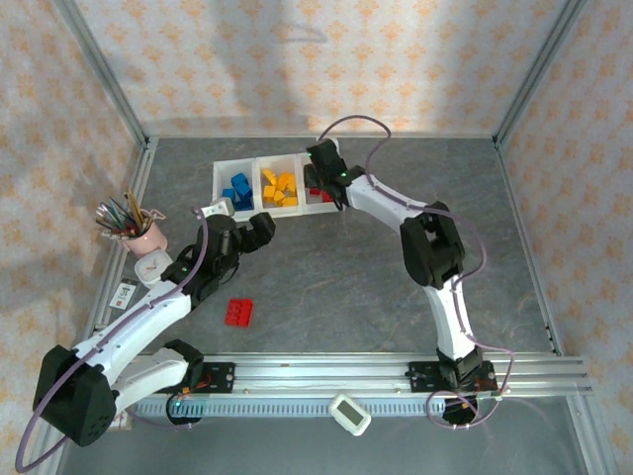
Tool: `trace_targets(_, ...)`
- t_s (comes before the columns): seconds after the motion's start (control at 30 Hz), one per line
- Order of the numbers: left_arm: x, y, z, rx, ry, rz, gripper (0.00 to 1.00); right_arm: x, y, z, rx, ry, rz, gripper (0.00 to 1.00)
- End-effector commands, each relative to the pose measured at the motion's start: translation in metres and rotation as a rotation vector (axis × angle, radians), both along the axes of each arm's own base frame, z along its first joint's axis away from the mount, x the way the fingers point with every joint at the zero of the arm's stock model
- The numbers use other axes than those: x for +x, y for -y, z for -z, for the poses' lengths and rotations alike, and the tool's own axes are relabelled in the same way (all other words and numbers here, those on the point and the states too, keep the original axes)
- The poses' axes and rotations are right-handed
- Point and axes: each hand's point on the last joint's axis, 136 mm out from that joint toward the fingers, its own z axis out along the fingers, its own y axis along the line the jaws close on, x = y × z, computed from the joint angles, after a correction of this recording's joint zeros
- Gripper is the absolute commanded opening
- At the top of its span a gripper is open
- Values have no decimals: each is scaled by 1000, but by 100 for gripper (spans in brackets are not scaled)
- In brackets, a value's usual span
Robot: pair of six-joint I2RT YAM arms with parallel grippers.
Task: Sort the legos into containers by color
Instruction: Place the lego in the container, then pick up the lego from the bottom-left of the table.
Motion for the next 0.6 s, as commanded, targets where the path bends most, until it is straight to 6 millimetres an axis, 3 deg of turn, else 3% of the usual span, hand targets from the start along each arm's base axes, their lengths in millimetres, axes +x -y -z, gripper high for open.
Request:
trace_targets(0.0,-3,-5,-15,9,22,0,99,-31,0,-48,63,44,-31,59)
trace_targets(0.27,-31,-28,-15,45,-15,-55,99,-136,-36,-39,111,-33,-259,67)
trace_targets(0.4,-44,-41,-16,67,-37,-89,99,-198,-66,-21,88,-53,-467,72)
trace_targets(0.57,-56,-55,-15,80,-72,-142,99,-260,-94,3,89,-46,-698,82)
